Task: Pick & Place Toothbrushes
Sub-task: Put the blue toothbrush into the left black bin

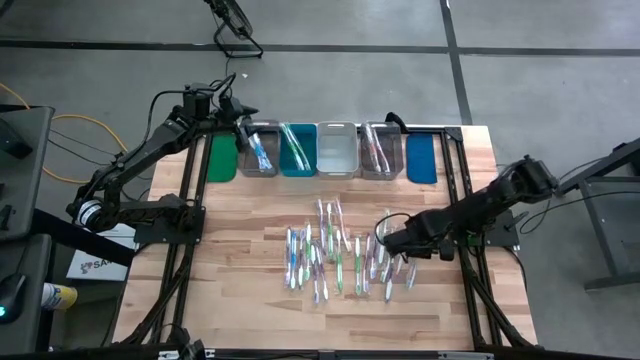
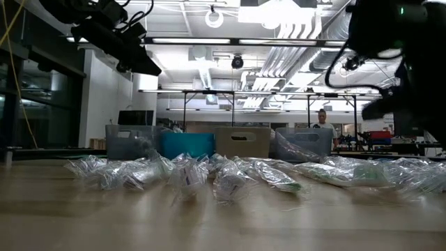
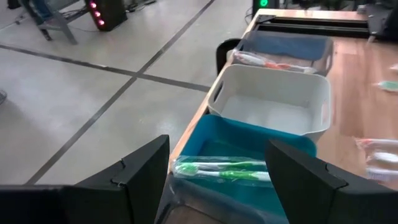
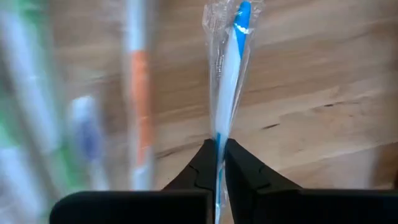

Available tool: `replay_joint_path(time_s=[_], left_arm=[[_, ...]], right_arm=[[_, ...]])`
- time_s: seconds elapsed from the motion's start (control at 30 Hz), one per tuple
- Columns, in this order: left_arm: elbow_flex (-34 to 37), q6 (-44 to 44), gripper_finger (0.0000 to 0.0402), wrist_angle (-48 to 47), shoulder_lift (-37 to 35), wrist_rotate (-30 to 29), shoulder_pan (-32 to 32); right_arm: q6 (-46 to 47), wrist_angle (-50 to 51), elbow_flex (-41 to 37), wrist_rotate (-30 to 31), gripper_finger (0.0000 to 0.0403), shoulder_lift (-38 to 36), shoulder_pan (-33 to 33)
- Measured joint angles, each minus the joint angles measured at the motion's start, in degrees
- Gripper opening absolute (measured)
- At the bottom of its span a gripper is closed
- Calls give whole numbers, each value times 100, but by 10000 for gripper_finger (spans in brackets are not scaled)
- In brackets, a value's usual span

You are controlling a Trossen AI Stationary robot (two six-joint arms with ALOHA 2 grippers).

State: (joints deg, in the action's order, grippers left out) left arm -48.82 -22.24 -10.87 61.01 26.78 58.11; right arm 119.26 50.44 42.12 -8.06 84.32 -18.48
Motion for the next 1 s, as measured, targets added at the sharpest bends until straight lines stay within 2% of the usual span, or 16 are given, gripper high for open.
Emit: replay_joint_path(time_s=[0.13,0.33,0.43,0.6,0.8,1.0], left_arm=[[0,12,258,3,0,297,0],[0,234,258,6,2,703,-2],[-2,467,258,76,44,737,-109],[-2,840,258,92,183,743,-555],[-2,1313,258,572,596,746,-1464],[-2,2465,258,2104,1079,735,-1981]], right_arm=[[-24,15,3,411,6,-548,7],[-554,-7,9,1523,1,-1563,46],[-1091,-40,9,2216,1,-1954,205],[-2165,-328,10,2890,1,-2363,671],[-3963,-1243,14,3114,1,-2487,1438],[-5959,-2535,68,2994,2,-2638,2156]])
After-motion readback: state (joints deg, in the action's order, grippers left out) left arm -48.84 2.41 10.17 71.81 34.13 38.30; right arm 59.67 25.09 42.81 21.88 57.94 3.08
